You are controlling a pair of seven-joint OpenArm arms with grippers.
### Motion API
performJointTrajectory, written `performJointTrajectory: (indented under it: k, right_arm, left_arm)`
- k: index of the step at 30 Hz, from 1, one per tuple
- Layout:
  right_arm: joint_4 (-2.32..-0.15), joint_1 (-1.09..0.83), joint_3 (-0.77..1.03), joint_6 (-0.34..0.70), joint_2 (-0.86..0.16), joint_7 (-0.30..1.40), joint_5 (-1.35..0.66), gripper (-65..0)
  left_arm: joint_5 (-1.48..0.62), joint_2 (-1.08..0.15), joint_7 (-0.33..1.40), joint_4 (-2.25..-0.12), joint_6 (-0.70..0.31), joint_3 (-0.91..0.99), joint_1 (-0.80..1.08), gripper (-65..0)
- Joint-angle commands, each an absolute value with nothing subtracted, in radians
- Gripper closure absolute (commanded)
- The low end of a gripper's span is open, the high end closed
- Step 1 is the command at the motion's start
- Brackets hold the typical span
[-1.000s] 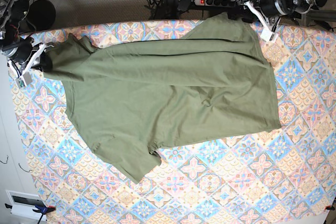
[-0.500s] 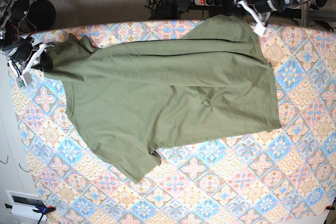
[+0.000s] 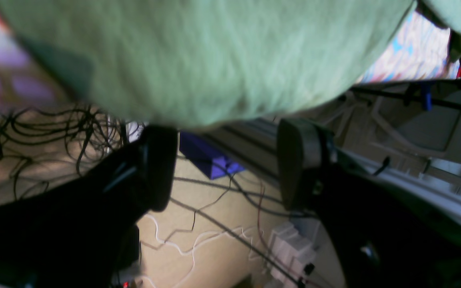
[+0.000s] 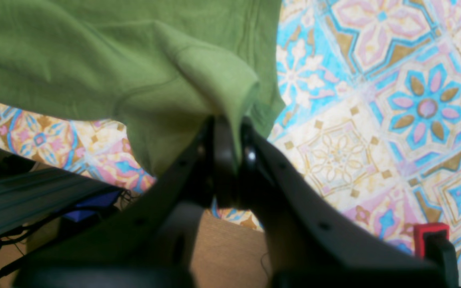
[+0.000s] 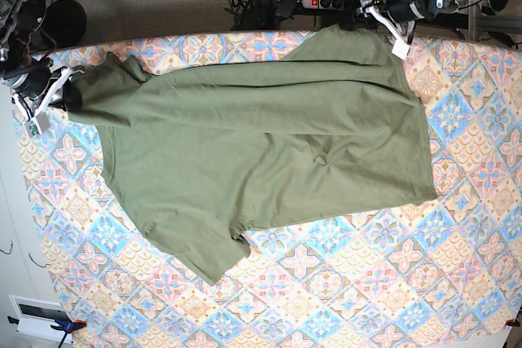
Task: Layout the t-shirt on the table in an organized manner, then fold the t-shirt properly
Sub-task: 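Lower the t-shirt with both grippers, left gripper moving toward the robot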
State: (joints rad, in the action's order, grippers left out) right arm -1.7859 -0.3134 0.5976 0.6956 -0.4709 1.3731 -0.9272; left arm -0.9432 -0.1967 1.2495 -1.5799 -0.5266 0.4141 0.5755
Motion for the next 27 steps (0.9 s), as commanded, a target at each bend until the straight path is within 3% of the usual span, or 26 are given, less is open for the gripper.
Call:
performJointTrajectory:
  k: [1, 27]
  right_arm:
    - [-1.797, -0.306, 0.608, 0.698, -0.495, 1.356, -0.944, -0.7]
    - [-1.797, -0.262, 0.608, 0.698, -0.495, 1.363, -0.944, -0.7]
  left_arm:
    - [-0.964, -0.203, 1.244, -1.593, -0.53, 0.418, 0.581, -36.9]
    - [-0.958, -0.275, 1.139, -1.593, -0.53, 0.41, 0.598, -36.9]
